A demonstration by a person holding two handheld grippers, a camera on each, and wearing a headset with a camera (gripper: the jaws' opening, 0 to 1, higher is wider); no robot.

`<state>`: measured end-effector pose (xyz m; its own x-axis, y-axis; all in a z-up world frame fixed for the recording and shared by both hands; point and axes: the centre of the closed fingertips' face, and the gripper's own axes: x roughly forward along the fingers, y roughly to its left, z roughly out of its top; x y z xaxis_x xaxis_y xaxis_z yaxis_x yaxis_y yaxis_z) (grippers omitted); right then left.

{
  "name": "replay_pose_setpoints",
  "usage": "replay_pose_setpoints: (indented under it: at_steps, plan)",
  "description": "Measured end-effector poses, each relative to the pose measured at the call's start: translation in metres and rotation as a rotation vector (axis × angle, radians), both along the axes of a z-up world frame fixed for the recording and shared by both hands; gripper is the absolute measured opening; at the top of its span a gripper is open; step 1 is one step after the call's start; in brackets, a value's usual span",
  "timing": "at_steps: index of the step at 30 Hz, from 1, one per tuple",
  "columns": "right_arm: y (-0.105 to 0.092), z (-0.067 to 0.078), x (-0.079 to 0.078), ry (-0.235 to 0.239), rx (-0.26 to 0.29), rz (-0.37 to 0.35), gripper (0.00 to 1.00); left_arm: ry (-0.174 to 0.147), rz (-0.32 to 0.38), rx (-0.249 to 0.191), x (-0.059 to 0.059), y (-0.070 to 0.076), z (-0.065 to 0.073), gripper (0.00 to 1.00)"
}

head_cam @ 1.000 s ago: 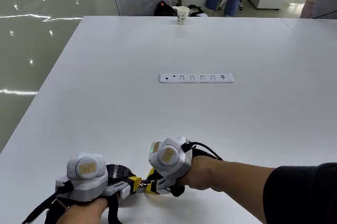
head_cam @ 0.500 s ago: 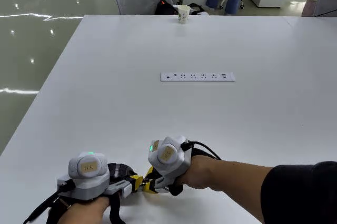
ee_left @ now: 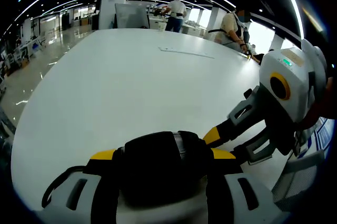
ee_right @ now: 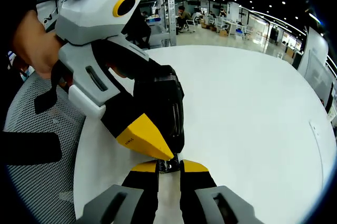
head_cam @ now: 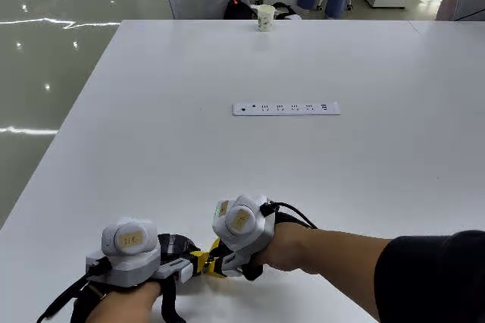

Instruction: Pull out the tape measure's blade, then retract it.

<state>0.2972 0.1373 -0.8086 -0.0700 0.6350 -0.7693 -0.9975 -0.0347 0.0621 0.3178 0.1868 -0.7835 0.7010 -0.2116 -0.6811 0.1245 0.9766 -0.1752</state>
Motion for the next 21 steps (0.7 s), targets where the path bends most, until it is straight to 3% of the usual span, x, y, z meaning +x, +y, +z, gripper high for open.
replay_pose_setpoints:
  at_steps: [17, 21]
  plan:
    - [0.0028, 0.0007, -0.0006, -0.005, 0.000, 0.001, 0.13, -0.004, -0.002, -0.001, 0.0002, 0.0000, -0.0003, 0.63]
    - [0.0033, 0.0003, -0.0024, -0.040, -0.016, 0.020, 0.13, -0.002, -0.002, -0.002, 0.0000, 0.0002, 0.0006, 0.63]
